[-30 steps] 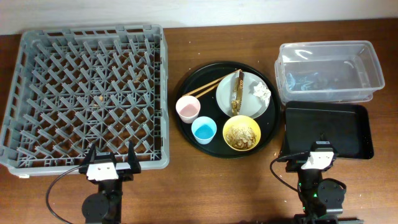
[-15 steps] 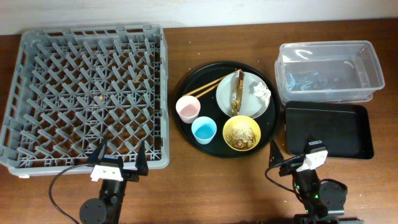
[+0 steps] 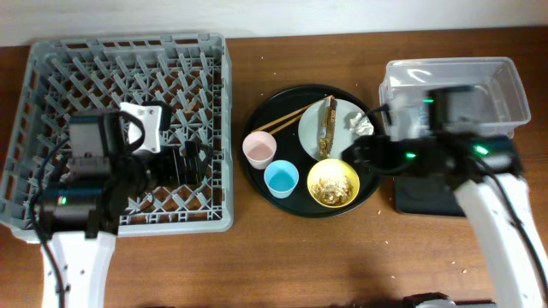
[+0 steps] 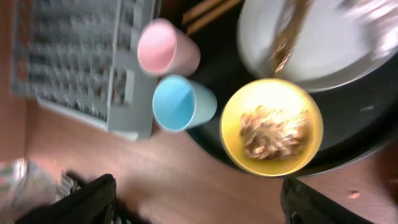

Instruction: Sort waste into correct bins and load items into the dishwasher rack

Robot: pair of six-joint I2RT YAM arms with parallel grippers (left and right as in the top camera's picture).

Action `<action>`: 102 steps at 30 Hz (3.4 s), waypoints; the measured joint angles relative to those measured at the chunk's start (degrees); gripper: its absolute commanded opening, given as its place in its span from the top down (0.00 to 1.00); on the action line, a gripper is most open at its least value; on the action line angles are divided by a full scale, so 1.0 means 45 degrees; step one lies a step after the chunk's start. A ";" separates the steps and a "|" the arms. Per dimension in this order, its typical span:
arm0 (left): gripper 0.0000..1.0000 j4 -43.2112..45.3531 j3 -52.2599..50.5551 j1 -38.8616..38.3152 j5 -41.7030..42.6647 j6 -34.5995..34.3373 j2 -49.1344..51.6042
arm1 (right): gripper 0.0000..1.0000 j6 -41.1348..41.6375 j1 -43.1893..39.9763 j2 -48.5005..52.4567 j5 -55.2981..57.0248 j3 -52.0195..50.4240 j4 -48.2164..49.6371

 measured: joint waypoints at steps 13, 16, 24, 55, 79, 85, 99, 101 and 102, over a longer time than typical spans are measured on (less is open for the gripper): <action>0.01 -0.1399 0.0044 0.0000 0.0039 0.0000 0.1404 | 0.45 0.1870 0.4707 0.5518 0.4852 0.0010 0.3847; 0.01 -0.1394 0.0044 0.0000 0.0029 0.0000 0.1404 | 0.51 0.1146 0.4663 0.5518 0.3808 0.0010 0.3988; 0.01 -0.0262 0.0083 0.1307 0.5003 -0.0073 0.1404 | 0.96 0.1812 0.4847 0.5518 0.3502 -0.0709 0.4697; 0.43 -0.0194 0.0107 0.0364 1.4358 0.0442 0.1447 | 0.87 0.2487 0.4639 0.0612 -0.6135 -0.0063 1.0792; 0.44 0.0243 0.0117 0.4979 -0.5362 -0.3283 0.5571 | 0.27 0.1656 0.3453 0.0607 -0.1491 -0.0087 0.2497; 0.03 -0.0243 0.0117 0.5037 -0.5459 -0.3696 0.6028 | 0.27 0.1656 0.3453 0.0607 -0.1409 -0.0087 0.2492; 0.08 -0.3653 0.3473 0.4959 0.3458 0.1758 0.4580 | 0.43 0.1384 0.5391 0.5814 0.3711 -0.0097 0.8306; 0.09 -0.4386 0.3526 0.4959 0.4498 0.2370 0.3973 | 0.72 0.1545 0.5387 0.6805 0.4070 -0.0121 0.9005; 0.10 -0.4605 0.3536 0.4911 0.4760 0.2560 0.3891 | 0.92 0.1715 0.5387 0.7223 0.4294 -0.0121 0.9117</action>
